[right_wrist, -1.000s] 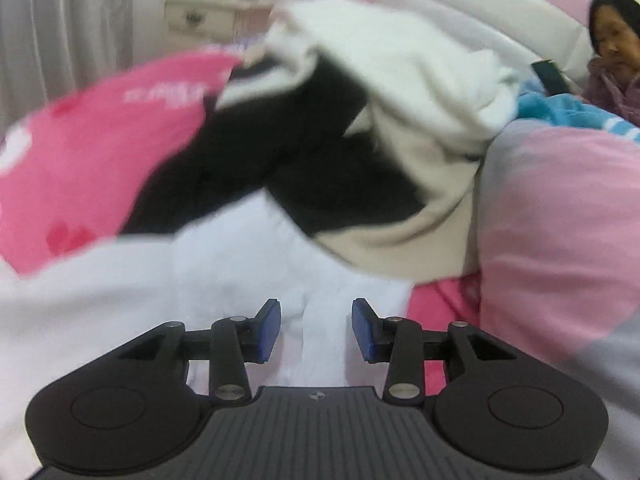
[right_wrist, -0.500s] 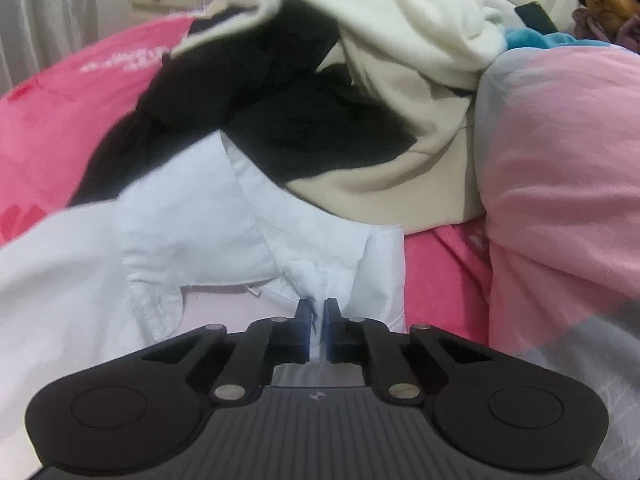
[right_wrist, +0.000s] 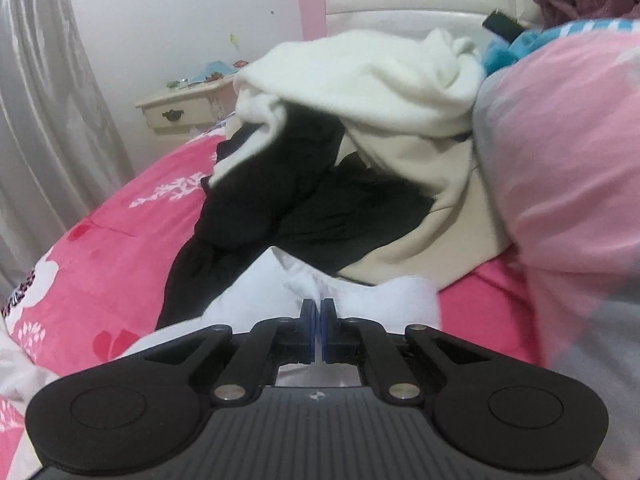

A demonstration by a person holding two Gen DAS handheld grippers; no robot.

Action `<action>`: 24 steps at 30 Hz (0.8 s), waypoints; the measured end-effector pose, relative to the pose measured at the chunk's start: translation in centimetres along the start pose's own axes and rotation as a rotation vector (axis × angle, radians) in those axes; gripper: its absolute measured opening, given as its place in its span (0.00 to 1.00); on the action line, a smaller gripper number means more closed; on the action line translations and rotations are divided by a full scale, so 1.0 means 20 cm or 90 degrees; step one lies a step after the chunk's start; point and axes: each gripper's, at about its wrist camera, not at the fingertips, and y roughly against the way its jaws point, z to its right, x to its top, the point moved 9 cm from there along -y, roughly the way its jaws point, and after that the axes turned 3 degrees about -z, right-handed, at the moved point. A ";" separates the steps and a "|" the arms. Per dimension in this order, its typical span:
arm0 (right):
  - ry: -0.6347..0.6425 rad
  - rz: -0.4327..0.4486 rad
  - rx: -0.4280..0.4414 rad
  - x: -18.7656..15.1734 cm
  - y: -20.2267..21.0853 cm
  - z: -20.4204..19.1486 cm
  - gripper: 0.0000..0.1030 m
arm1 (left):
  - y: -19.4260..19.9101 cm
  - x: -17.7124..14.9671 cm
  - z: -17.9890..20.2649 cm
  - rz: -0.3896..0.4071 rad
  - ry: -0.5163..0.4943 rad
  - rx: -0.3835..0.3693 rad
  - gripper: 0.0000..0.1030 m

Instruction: Fold clothes

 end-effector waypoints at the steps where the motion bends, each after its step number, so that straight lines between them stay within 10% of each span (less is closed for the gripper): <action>1: -0.004 0.003 0.003 0.00 -0.02 -0.01 0.03 | 0.00 0.00 0.00 0.001 0.001 0.000 0.26; 15: -0.077 0.049 0.036 0.04 0.03 -0.01 0.16 | 0.01 -0.01 0.00 0.004 0.006 -0.003 0.26; 24: -0.108 -0.138 0.049 -0.24 -0.06 -0.06 0.19 | 0.00 -0.01 0.00 0.003 0.003 -0.006 0.26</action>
